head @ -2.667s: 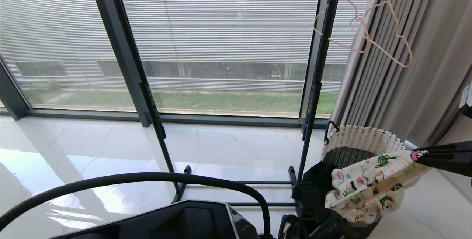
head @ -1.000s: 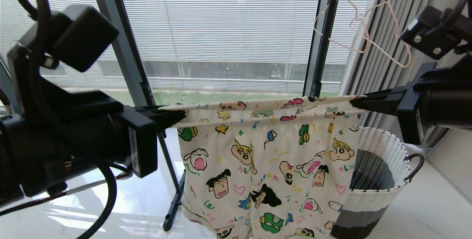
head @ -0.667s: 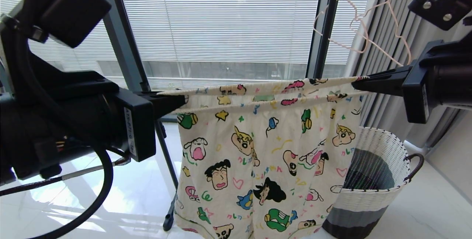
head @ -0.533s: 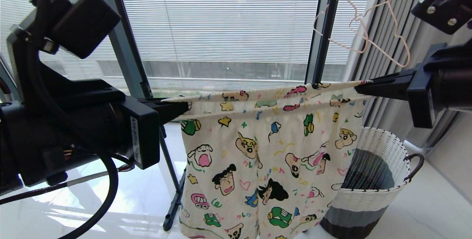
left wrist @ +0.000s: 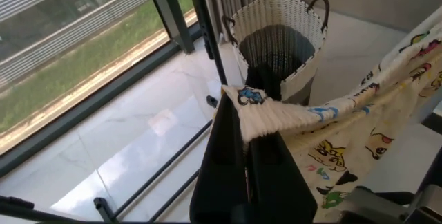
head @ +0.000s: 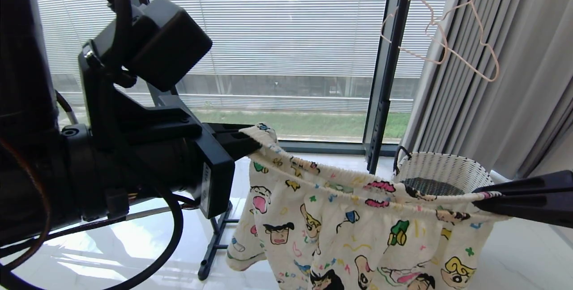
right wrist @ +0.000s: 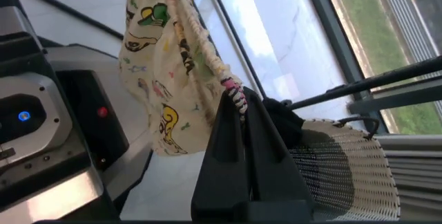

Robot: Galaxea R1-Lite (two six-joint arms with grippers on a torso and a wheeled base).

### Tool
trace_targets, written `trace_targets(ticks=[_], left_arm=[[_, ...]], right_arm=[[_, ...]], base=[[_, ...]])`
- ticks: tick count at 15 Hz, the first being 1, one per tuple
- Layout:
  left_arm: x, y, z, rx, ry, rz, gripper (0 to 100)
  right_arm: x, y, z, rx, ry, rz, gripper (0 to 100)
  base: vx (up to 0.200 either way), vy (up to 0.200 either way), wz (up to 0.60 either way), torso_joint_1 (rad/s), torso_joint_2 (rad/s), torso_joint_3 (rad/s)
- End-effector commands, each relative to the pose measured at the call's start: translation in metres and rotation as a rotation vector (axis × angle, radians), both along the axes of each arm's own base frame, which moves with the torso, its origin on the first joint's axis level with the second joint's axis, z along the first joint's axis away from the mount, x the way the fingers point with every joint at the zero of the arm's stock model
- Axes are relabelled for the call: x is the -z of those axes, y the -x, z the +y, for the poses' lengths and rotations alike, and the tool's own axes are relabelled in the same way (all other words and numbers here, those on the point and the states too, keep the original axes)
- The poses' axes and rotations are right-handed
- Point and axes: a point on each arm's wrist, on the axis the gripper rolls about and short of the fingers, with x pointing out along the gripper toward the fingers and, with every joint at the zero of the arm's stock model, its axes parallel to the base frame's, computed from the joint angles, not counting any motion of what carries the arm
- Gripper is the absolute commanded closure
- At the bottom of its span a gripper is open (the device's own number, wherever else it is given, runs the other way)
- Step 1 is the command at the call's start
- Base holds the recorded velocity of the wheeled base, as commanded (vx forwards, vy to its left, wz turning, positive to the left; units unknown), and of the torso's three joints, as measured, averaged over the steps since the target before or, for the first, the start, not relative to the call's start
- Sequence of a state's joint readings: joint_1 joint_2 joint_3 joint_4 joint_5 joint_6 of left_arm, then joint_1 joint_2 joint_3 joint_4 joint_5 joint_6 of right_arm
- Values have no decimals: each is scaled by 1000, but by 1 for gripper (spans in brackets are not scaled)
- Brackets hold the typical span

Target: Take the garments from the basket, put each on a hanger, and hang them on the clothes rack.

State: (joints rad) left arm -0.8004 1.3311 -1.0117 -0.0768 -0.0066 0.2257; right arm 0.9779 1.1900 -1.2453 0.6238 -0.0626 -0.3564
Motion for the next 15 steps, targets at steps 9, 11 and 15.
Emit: trace_targets(ticks=[9,11,15], left_arm=[[14,33,29,-73,85,280,100],[29,41,31,-116,58,361,100],[30,50,17,-206,157,454,100]], right_arm=[[-39,-99,61,202,-213,-176,100],[-46,-108,69,202,-232,-191,100],[-46,-110,71,202,-232,-191,100]], base=[[0,0,0,0,0,0],[0,0,0,0,0,0],[0,0,0,0,0,0]])
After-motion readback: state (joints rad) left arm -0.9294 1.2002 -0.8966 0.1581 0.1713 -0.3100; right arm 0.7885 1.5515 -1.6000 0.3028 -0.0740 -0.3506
